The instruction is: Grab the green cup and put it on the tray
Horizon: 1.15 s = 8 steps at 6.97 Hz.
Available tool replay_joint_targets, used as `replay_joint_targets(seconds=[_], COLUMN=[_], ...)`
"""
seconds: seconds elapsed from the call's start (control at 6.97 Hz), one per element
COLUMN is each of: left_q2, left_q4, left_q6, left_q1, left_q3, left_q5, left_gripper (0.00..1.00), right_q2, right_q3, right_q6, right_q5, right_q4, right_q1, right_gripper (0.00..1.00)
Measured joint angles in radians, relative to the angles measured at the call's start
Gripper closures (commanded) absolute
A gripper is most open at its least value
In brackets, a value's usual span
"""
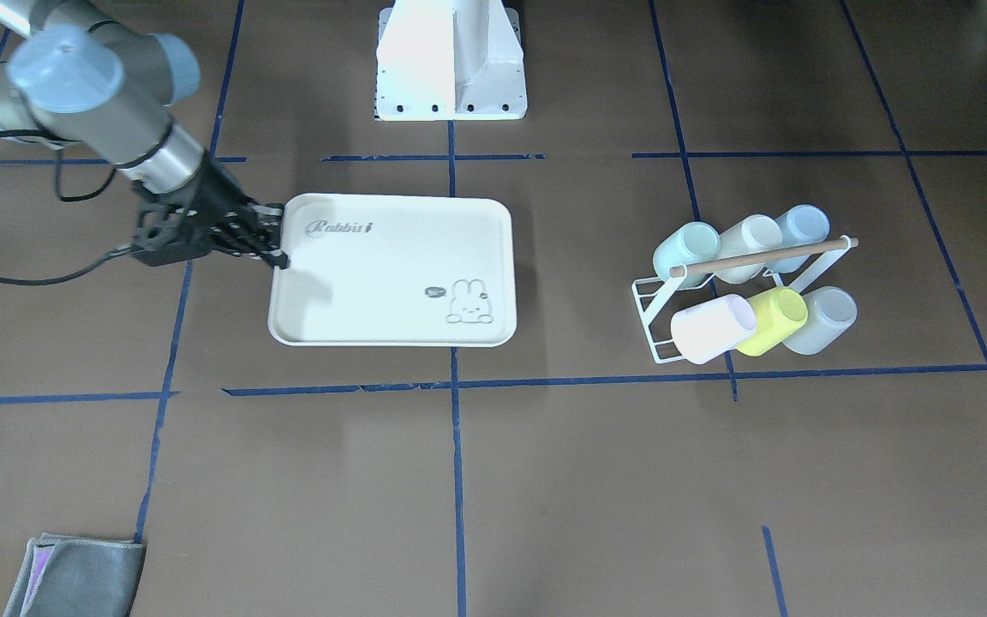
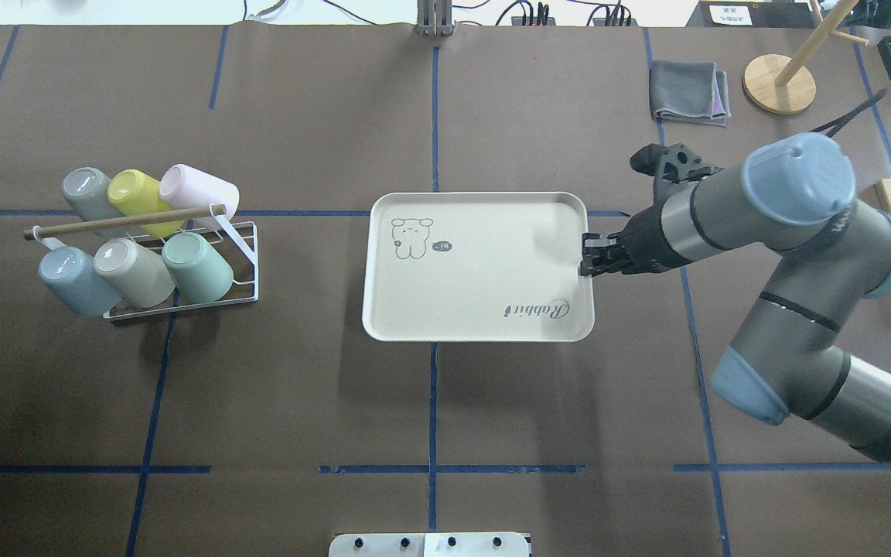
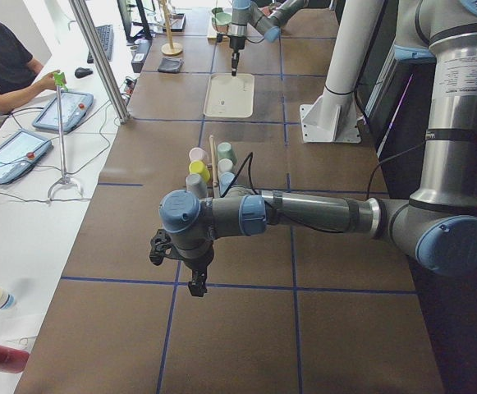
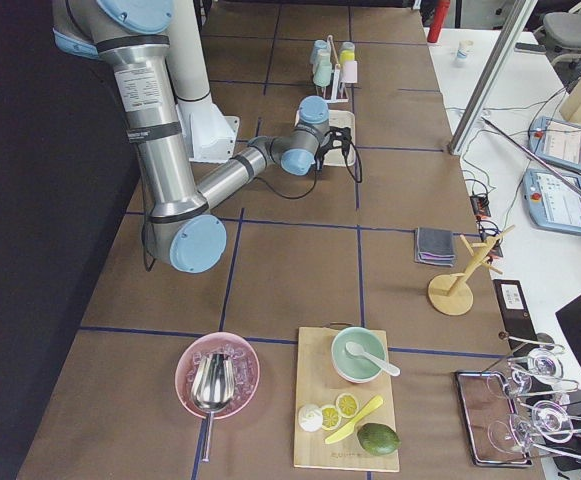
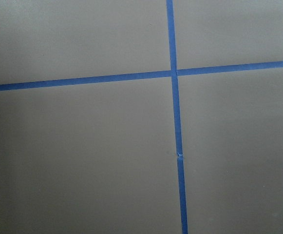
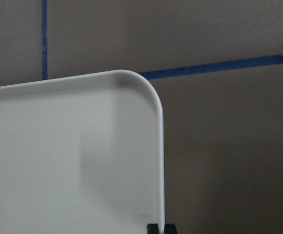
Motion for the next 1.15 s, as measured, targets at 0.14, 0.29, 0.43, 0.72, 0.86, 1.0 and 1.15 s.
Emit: replay_joint_targets(seconds=[0.14, 0.29, 0.43, 0.72, 0.86, 1.0, 1.15], left_q2=[-0.005, -0.009, -0.011, -0.011, -0.012, -0.013, -0.013], left_q4=[0.000, 0.000, 0.000, 0.000, 0.000, 0.000, 0.000], left_q6=[0.000, 0.000, 0.000, 0.000, 0.000, 0.000, 0.000], left_q1=[0.001, 0.002, 0.002, 0.002, 0.002, 0.002, 0.002], left_q3=[0.007, 0.011, 0.011, 0.012, 0.012, 0.010, 0.009], left_q5=[0.000, 0.001, 0.001, 0.001, 0.001, 0.001, 0.001], left_gripper=[0.00, 0.00, 0.00, 0.00, 0.00, 0.00, 0.00], right_q2=[0.039, 0.057, 0.068, 0.081, 0.082, 0.082, 0.081], right_q3=[-0.027, -0.049, -0.065, -0.080, -0.083, -0.087, -0.086], right_q6=[-0.001, -0.002, -0.003, -0.004, -0.006, -0.010, -0.010], right_q5=[-0.032, -0.052, -0.064, -0.068, -0.068, -0.067, -0.066], right_q4=[-0.017, -0.022, -0.023, -0.024, -0.021, -0.016, -0.013], right_q1=[-0.047, -0.079, -0.097, -0.112, -0.113, -0.113, -0.112], right_gripper=[1.00, 1.00, 1.00, 0.01, 0.00, 0.00, 0.00])
